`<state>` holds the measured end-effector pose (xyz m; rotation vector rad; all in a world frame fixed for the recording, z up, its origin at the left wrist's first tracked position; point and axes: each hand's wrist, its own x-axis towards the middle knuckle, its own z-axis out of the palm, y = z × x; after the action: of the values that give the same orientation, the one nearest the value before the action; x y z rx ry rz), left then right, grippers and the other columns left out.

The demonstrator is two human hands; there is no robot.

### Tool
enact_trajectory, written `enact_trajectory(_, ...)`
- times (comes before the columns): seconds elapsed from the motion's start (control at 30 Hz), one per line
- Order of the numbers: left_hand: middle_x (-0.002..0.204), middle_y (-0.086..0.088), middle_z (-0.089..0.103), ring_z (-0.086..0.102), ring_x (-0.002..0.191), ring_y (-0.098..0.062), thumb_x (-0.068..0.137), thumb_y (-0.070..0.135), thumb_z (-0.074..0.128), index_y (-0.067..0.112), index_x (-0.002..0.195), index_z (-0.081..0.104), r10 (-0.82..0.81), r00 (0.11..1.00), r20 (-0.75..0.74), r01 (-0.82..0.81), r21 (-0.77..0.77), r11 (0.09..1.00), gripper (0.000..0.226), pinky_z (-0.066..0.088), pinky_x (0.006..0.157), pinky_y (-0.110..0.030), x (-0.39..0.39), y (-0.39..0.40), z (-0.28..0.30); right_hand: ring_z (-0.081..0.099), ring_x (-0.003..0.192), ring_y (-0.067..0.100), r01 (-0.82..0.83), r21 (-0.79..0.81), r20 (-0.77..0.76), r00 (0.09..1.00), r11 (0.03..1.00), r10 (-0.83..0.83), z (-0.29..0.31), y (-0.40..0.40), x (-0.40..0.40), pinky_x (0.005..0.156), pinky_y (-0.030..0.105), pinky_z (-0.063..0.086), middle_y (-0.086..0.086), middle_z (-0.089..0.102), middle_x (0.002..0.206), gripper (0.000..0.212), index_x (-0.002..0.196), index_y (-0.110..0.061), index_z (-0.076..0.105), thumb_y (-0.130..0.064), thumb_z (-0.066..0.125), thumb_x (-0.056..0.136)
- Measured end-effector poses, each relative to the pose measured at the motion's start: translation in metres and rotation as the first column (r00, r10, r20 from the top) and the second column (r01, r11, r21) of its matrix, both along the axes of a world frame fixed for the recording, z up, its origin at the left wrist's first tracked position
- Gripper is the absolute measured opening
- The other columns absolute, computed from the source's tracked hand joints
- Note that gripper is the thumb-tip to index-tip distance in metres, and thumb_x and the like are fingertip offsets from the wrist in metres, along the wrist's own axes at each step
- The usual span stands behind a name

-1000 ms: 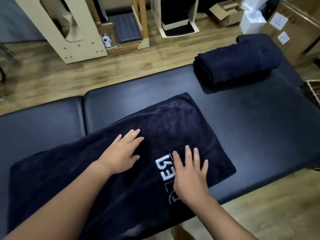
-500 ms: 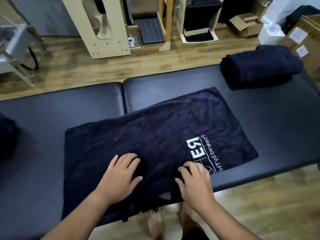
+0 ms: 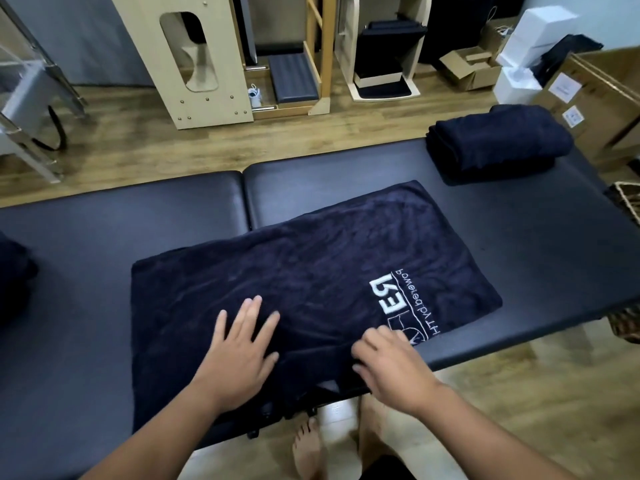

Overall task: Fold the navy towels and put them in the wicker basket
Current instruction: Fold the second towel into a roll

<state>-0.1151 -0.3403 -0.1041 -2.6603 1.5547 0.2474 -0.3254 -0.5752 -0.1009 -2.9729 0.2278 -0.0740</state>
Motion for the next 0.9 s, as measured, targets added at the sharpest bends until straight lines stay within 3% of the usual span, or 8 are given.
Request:
enact_trajectory(0.07, 0.129, -0.011, 0.053, 0.054, 0.115, -0.033, 0.094, 0.052, 0.051, 0.017, 0.115, 0.059, -0.173, 0.985, 0.020, 0.174, -0.142, 0.974, 0.042, 0.039, 0.095, -0.046, -0.013, 0.006, 0.009, 0.048, 0.083, 0.018, -0.095, -0.026, -0.019, 0.995, 0.995, 0.094, -0.007, 0.015, 0.000, 0.069, 0.036, 0.042, -0.007, 0.049, 0.095, 0.016, 0.095, -0.029, 0.057, -0.042, 0.061, 0.085)
enact_trajectory(0.13, 0.094, 0.001, 0.054, 0.052, 0.081, -0.022, 0.091, 0.053, 0.058, 0.022, 0.089, 0.057, -0.350, 0.936, 0.030, 0.350, -0.169, 0.921, 0.032, 0.041, 0.074, -0.038, -0.022, 0.015, 0.013, 0.049, 0.084, 0.019, -0.045, -0.015, -0.018, 0.999, 0.999, 0.044, -0.015, 0.026, -0.002, 0.070, 0.035, 0.042, -0.008, 0.051, 0.098, 0.017, 0.098, -0.029, 0.060, -0.037, 0.065, 0.084)
enact_trajectory(0.33, 0.070, 0.008, 0.052, 0.049, 0.054, -0.014, 0.071, 0.037, 0.071, 0.025, 0.076, 0.050, -0.378, 0.916, -0.135, 0.395, 0.136, 0.908, 0.025, 0.041, 0.049, -0.028, -0.024, 0.011, 0.020, 0.047, 0.076, 0.018, 0.010, 0.037, 0.014, 1.000, 0.999, -0.010, -0.027, 0.032, 0.002, 0.064, 0.034, 0.039, -0.009, 0.048, 0.082, 0.022, 0.080, -0.027, 0.060, -0.019, 0.078, 0.070)
enact_trajectory(0.5, 0.089, -0.005, 0.065, 0.061, 0.076, -0.030, 0.084, 0.030, 0.047, 0.018, 0.084, 0.059, -0.279, 0.902, -0.330, 0.388, 0.336, 0.858, 0.017, 0.051, 0.065, -0.040, -0.023, -0.027, 0.041, 0.053, 0.078, 0.015, -0.147, 0.050, -0.065, 0.987, 0.988, 0.150, -0.013, 0.013, 0.004, 0.062, 0.032, 0.044, -0.010, 0.049, 0.087, 0.014, 0.086, -0.030, 0.054, -0.041, 0.062, 0.083)
enact_trajectory(0.63, 0.103, 0.001, 0.060, 0.060, 0.093, -0.022, 0.100, 0.041, 0.043, 0.022, 0.100, 0.058, -0.277, 0.929, -0.246, 0.311, 0.113, 0.944, 0.025, 0.050, 0.079, -0.038, -0.021, -0.054, 0.033, 0.055, 0.077, 0.021, 0.146, -0.012, -0.073, 0.986, 0.989, -0.147, -0.007, 0.009, 0.004, 0.059, 0.038, 0.048, -0.006, 0.051, 0.093, 0.025, 0.102, -0.029, 0.059, -0.046, 0.062, 0.084)
enact_trajectory(0.73, 0.125, -0.001, 0.050, 0.049, 0.111, -0.021, 0.082, 0.034, 0.057, 0.032, 0.117, 0.052, -0.403, 0.910, -0.092, 0.407, 0.019, 0.913, 0.036, 0.046, 0.087, -0.038, -0.029, -0.068, 0.027, 0.058, 0.074, 0.024, 0.278, -0.069, -0.149, 0.947, 0.958, -0.285, -0.005, 0.007, -0.006, 0.059, 0.041, 0.045, -0.004, 0.052, 0.090, 0.037, 0.101, -0.027, 0.055, -0.054, 0.067, 0.078)
enact_trajectory(0.8, 0.166, -0.013, 0.007, 0.012, 0.150, -0.031, 0.076, 0.032, 0.054, 0.043, 0.152, 0.023, -0.412, 0.895, -0.174, 0.434, 0.115, 0.894, 0.082, 0.022, 0.115, -0.058, -0.035, -0.082, 0.030, 0.061, 0.076, 0.026, 0.385, -0.097, -0.181, 0.900, 0.918, -0.397, -0.004, -0.005, -0.014, 0.064, 0.043, 0.045, -0.003, 0.057, 0.087, 0.041, 0.098, -0.027, 0.056, -0.062, 0.062, 0.077)
enact_trajectory(0.9, 0.154, -0.008, -0.046, -0.041, 0.144, -0.029, 0.076, 0.037, 0.060, 0.052, 0.148, -0.029, -0.385, 0.882, -0.271, 0.462, 0.340, 0.819, 0.115, -0.016, 0.113, -0.069, -0.038, -0.112, 0.037, 0.059, 0.088, 0.027, 0.613, -0.119, -0.180, 0.761, 0.781, -0.624, 0.003, -0.032, -0.019, 0.077, 0.047, 0.040, 0.000, 0.065, 0.092, 0.040, 0.099, -0.027, 0.060, -0.063, 0.055, 0.083)
